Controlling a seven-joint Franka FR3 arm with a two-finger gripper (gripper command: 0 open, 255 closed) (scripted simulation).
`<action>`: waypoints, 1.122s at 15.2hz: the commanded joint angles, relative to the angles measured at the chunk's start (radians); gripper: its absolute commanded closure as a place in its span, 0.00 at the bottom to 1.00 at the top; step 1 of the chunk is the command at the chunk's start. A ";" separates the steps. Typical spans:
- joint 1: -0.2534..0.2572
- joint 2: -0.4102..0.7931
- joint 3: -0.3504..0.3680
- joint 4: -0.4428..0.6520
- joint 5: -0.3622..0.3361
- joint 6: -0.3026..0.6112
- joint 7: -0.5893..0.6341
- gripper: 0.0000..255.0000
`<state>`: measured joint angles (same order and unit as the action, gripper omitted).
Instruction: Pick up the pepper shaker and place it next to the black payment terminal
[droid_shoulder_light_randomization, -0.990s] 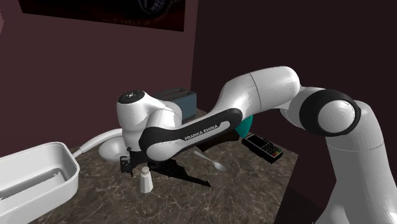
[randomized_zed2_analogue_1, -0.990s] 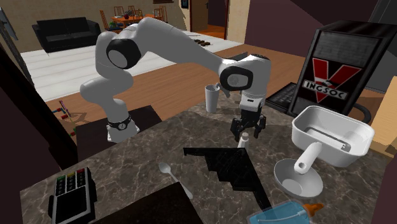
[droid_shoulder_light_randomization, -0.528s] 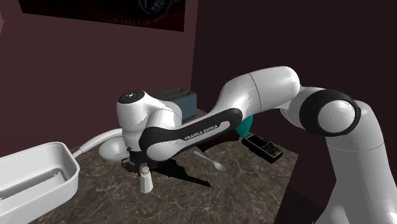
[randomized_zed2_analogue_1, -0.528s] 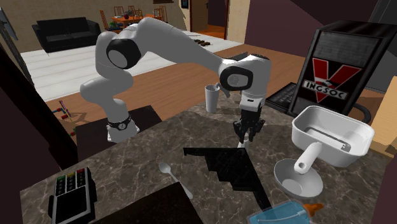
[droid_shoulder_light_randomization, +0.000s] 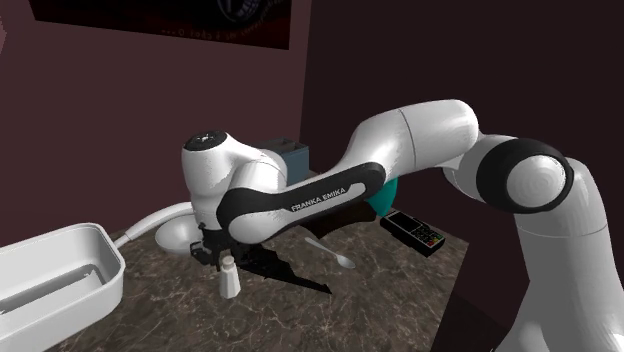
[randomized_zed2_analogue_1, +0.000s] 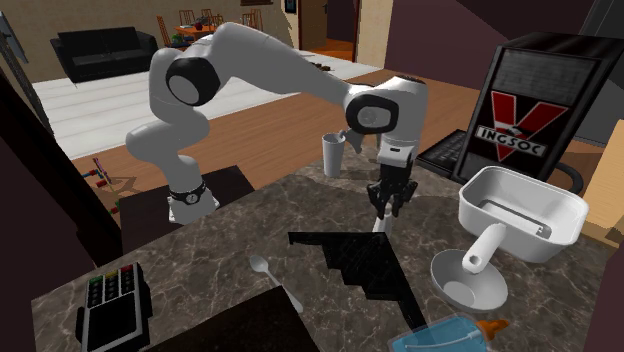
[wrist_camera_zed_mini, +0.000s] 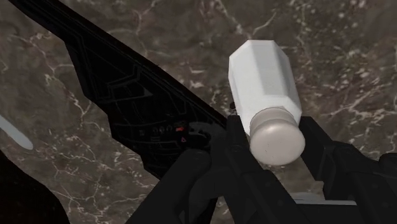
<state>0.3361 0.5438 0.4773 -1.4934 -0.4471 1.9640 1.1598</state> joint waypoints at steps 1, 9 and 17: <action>0.000 -0.006 0.003 0.018 0.006 -0.023 -0.008 1.00; 0.004 -0.031 0.012 0.089 0.026 -0.112 -0.034 1.00; 0.016 -0.040 0.018 0.183 0.037 -0.210 -0.059 1.00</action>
<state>0.3515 0.5027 0.4954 -1.3250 -0.4108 1.7667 1.1059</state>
